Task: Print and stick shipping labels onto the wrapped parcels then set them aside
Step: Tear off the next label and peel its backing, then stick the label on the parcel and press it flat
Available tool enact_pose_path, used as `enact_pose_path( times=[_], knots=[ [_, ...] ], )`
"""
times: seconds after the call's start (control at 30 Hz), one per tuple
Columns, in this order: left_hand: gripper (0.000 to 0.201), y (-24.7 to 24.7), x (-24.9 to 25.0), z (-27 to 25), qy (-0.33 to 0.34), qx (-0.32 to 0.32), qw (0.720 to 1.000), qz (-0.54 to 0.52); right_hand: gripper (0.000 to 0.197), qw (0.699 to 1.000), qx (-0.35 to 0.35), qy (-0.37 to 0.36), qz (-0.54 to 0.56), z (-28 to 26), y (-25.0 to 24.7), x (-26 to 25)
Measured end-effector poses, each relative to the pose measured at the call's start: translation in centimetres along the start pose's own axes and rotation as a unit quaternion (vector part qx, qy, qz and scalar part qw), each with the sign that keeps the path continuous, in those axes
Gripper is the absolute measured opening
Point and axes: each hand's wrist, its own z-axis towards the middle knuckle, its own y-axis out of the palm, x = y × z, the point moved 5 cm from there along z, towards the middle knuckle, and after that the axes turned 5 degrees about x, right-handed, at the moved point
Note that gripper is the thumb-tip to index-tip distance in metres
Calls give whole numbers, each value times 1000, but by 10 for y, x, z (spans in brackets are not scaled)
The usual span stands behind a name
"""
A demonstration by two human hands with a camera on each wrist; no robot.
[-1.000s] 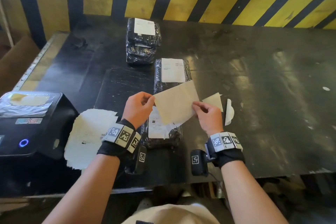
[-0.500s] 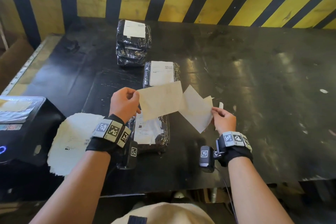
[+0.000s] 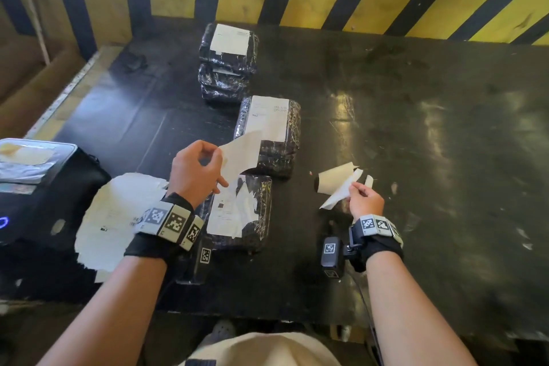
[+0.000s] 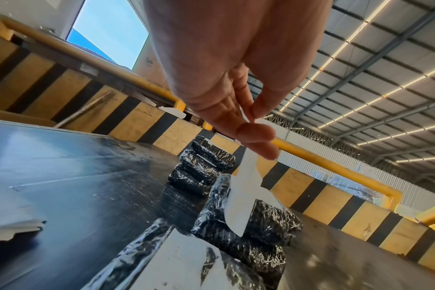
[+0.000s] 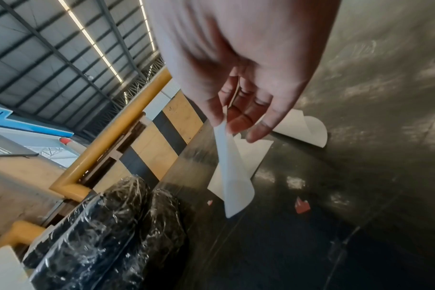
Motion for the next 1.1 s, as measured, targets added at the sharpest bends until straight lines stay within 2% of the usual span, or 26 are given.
enact_pose_path(
  times=[0.13, 0.23, 0.33, 0.37, 0.4, 0.47, 0.53, 0.63, 0.73, 0.93, 1.0, 1.1],
  knots=[
    [12, 2, -2, -6, 2, 3, 1000, 2, 24, 998, -23, -15, -54, 2, 9, 3],
    [12, 2, -5, -10, 0, 6, 1000, 3, 29, 988, -6, -29, -154, -3, 11, -5],
    [10, 1, -8, -13, 0, 13, 1000, 3, 24, 973, 19, -114, -198, -20, 14, -32],
    [9, 1, -9, -13, 1, 15, 1000, 5, 22, 974, -9, -141, -179, -27, 21, -42],
    [9, 1, -10, -14, 3, 15, 1000, 5, 20, 977, -67, -149, -137, -37, 33, -53],
    [8, 0, -12, -16, 6, 14, 1000, 2, 22, 967, -202, -134, -75, -64, 60, -72],
    [7, 0, -13, -18, 13, 13, 1000, 3, 32, 945, -308, -95, -51, -96, 84, -92],
    [5, -3, -13, -23, 34, 9, 999, 10, 38, 927, -374, -22, -1, -131, 106, -107],
    [4, -6, -17, -28, 37, -9, 999, 12, 31, 933, -356, 7, 43, -146, 116, -111],
    [12, -9, -24, -43, 93, -41, 993, 53, 22, 952, -302, -26, 42, -156, 124, -108],
    [17, -8, -27, -48, 110, -71, 990, 56, 17, 957, -286, -36, 28, -160, 123, -108],
    [26, -11, -38, -53, 102, -123, 986, 45, 17, 963, -262, -60, 5, -163, 121, -104]
  ],
)
